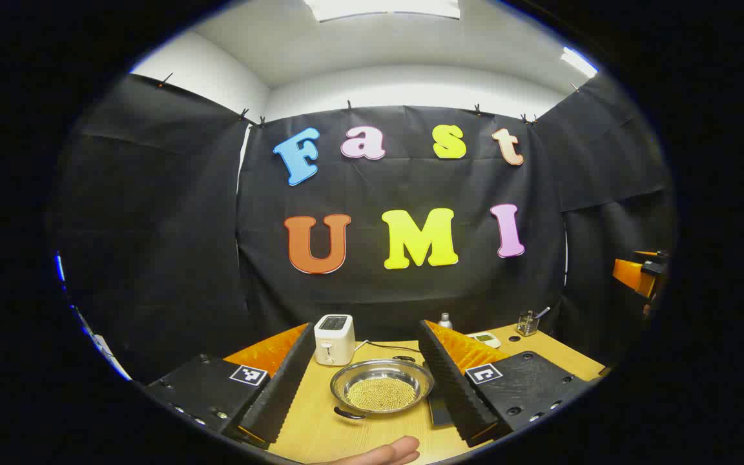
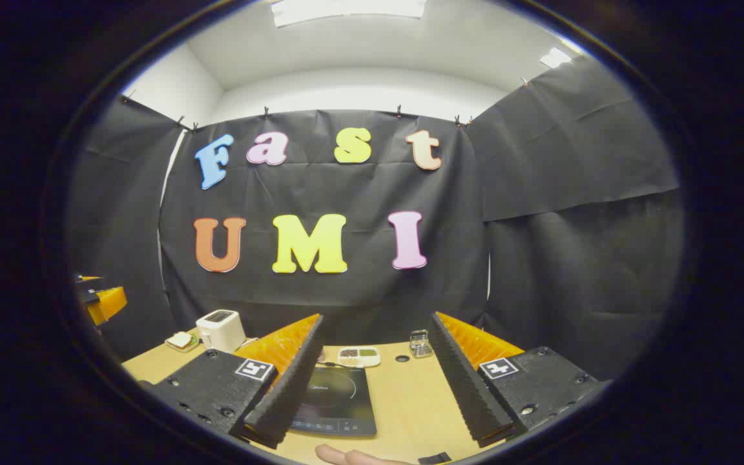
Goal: First push the handle of the pot to place it horizontally, then grasp the pot with both hands and set it on the induction cooktop.
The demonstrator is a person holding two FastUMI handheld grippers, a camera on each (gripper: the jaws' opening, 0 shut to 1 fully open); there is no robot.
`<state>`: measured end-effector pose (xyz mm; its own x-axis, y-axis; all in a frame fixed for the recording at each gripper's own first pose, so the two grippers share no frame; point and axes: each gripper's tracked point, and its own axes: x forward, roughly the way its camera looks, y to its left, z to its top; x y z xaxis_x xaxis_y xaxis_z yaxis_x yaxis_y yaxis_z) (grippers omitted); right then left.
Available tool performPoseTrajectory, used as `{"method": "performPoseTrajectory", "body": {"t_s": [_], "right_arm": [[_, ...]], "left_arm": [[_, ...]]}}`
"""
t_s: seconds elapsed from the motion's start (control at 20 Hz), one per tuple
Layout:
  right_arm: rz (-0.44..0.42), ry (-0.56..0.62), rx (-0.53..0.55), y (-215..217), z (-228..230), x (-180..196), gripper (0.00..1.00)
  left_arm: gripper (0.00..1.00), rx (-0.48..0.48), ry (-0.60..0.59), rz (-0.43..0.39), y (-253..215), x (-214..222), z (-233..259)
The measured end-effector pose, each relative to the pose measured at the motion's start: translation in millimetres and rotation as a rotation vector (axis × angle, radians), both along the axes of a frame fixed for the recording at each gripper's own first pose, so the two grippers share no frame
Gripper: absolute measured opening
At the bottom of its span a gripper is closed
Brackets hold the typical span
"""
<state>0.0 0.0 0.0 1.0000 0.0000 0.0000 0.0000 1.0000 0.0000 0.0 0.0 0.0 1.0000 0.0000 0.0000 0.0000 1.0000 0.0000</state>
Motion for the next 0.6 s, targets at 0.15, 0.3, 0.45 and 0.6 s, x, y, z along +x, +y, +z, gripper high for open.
{"method": "performPoseTrajectory", "body": {"t_s": [0.15, 0.3, 0.45, 0.6], "right_arm": [[-0.004, -0.011, -0.003, -3, 3, -5, 1.0], [0.001, -0.015, -0.011, -5, 1, -8, 1.0], [-0.006, -0.014, -0.005, -10, -1, -7, 1.0], [-0.008, -0.004, -0.003, -14, -6, -6, 1.0]], "left_arm": [[0.95, 0.003, 0.008, -0.016, -4, -5, -5], [0.95, -0.009, -0.006, -0.024, -5, -8, 1], [0.95, -0.034, -0.021, -0.041, -12, -12, 3], [0.95, -0.029, -0.026, -0.045, -13, -15, 4]]}}
